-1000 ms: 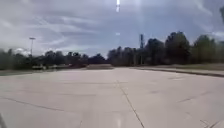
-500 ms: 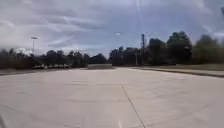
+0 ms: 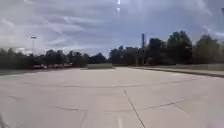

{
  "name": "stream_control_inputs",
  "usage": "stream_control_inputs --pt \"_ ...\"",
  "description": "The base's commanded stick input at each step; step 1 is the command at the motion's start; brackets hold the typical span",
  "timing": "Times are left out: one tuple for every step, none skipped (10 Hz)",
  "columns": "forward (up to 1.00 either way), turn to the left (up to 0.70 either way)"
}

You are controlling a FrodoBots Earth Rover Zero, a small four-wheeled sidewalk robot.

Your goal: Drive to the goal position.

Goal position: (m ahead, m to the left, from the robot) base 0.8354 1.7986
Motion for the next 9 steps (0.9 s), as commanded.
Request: stream_control_inputs --pt "0.7 0.0" --pt "0.7 0.0" --pt "0.7 0.0" --pt "0.7 0.0" --pt "0.7 0.0" --pt "0.7 0.0" --pt "0.7 0.0" --pt "0.7 0.0" --pt "0.7 0.0"
